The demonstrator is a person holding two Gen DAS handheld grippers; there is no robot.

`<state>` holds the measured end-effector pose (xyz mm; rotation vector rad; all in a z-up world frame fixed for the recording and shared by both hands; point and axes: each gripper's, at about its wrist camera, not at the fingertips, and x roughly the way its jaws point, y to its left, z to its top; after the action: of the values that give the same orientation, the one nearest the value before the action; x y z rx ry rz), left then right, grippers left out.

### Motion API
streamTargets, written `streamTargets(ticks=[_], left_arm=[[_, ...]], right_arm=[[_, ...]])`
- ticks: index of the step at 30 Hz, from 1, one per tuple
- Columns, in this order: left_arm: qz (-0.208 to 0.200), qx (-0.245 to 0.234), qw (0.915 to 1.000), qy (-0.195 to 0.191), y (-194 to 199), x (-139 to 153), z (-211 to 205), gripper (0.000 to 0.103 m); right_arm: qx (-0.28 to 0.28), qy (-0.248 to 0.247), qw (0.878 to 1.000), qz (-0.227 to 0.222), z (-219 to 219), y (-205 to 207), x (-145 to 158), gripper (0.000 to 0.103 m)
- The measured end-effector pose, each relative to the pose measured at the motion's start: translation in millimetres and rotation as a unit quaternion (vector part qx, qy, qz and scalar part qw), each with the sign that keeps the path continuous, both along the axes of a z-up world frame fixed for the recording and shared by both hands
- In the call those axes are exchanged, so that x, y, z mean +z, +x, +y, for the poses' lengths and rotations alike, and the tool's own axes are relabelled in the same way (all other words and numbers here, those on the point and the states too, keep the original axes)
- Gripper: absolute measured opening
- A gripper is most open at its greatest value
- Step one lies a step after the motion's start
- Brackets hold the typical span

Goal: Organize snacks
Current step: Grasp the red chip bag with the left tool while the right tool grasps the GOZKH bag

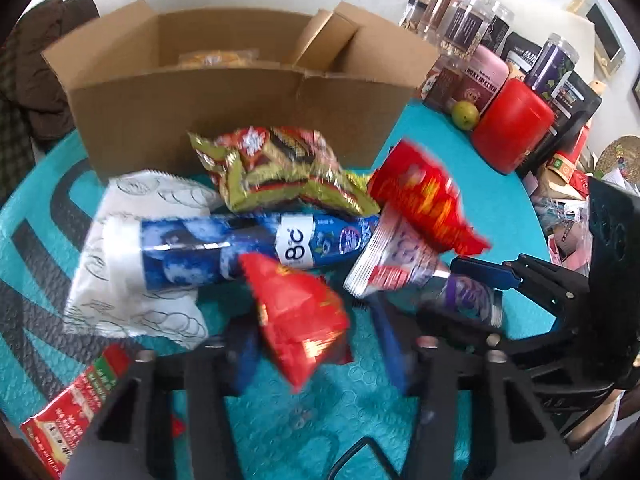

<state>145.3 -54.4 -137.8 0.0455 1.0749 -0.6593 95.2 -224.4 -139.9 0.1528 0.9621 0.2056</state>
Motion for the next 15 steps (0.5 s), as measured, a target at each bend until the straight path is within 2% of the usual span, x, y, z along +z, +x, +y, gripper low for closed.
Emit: streamTargets(ticks=[1, 7, 15], left_arm=[[0.002, 0.002, 1.0000, 0.002, 0.5, -1.9, -0.1, 0.032], [0.007, 0.000, 1.0000, -0.005, -5.5, 0.1, 4.9, 0.031], [-0.014, -0.002, 0.9998, 0.010, -30.1, 11.2, 12.5, 0.031]], right_arm=[[-0.002, 0.007, 1.000, 0.000, -1.5, -1.0, 0.3, 0.058], [0.002, -0.009, 1.000, -0.008, 5.5, -8.4, 4.7, 0.042], [-0.012, -0.013, 1.000, -0.006, 7.3, -28.8, 7.5, 0.037]])
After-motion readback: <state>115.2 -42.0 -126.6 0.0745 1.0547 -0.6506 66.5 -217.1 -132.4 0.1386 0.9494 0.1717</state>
